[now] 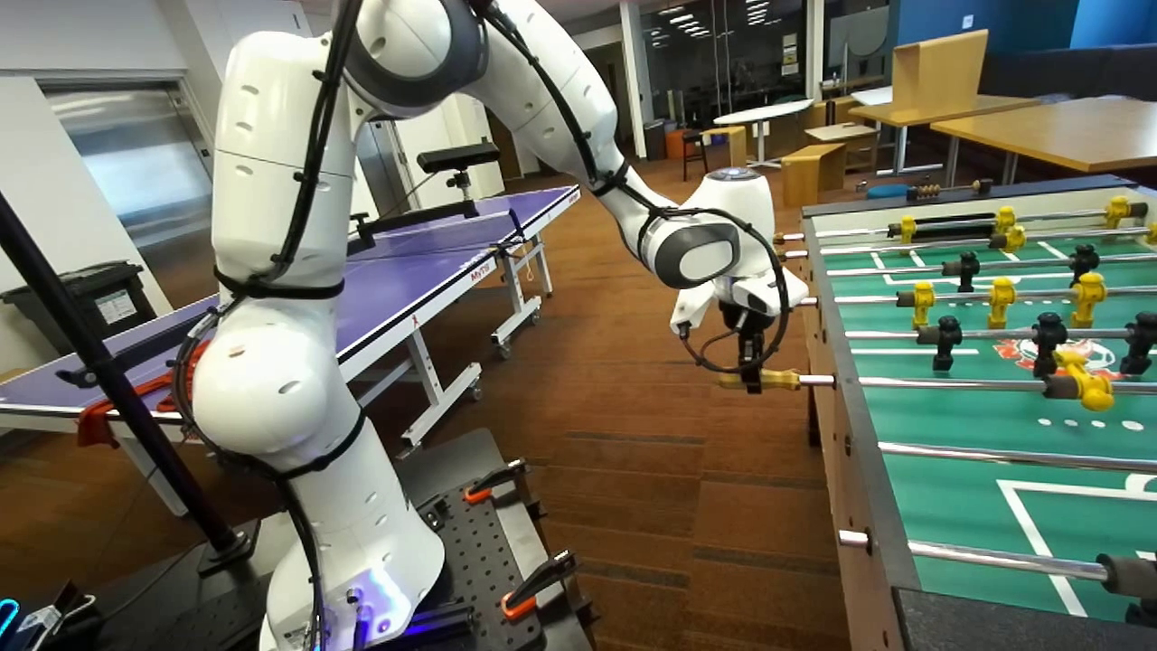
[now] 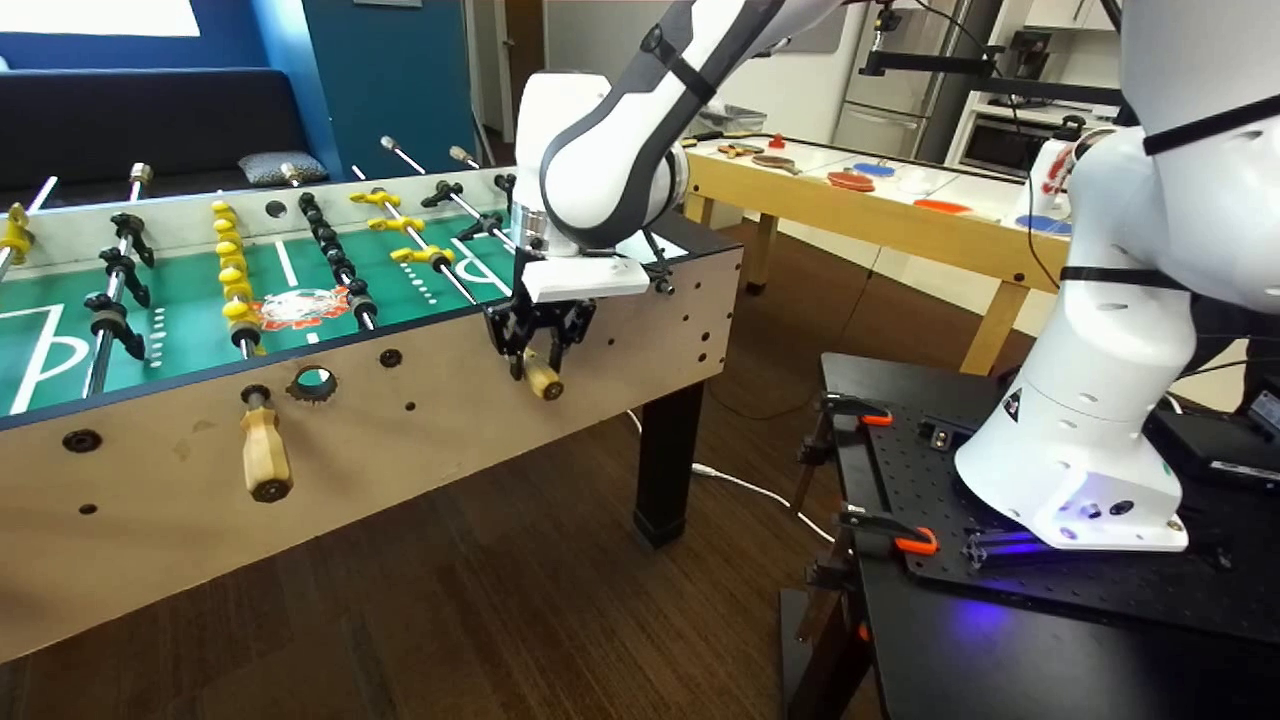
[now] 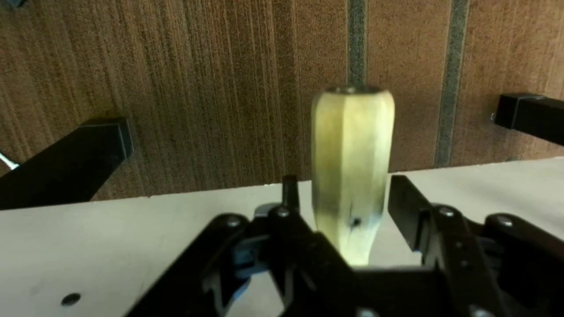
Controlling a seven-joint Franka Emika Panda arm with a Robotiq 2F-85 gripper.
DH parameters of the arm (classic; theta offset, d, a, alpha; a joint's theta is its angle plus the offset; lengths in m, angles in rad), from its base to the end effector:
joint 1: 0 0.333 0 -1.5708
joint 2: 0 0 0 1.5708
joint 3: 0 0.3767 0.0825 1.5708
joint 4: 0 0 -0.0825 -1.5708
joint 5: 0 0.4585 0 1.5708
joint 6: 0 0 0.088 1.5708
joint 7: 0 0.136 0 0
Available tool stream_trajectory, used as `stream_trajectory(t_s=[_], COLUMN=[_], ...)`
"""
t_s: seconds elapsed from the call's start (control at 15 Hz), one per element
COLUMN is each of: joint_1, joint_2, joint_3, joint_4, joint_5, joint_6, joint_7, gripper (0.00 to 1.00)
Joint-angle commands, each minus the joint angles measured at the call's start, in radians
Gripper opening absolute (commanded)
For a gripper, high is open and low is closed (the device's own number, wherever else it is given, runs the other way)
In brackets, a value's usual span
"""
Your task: Push in the first wooden handle
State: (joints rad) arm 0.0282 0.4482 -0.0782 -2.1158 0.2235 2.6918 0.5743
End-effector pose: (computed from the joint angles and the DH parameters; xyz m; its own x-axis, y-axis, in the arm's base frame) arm 0.6604 -0.0378 0.1747 0.6860 -0.7255 0.0554 -0.7140 -0.6859 -0.1409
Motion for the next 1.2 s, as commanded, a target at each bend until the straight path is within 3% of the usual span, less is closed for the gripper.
stream_trajectory(t_s=[0.0,0.13,0.67,1.13], joint_1=[-0.004,0.007,-0.007,-0.049], joint_2=[-0.069,-0.143,-0.51,-0.688], joint_3=[-0.027,-0.042,-0.018,0.046], joint_4=[-0.003,-0.048,-0.219,-0.295], joint_5=[0.008,-0.006,-0.087,-0.12], joint_6=[-0.043,-0.059,-0.23,-0.309], joint_7=[0.003,0.015,0.05,0.078], gripper=[0.88,0.99,1.0,1.0])
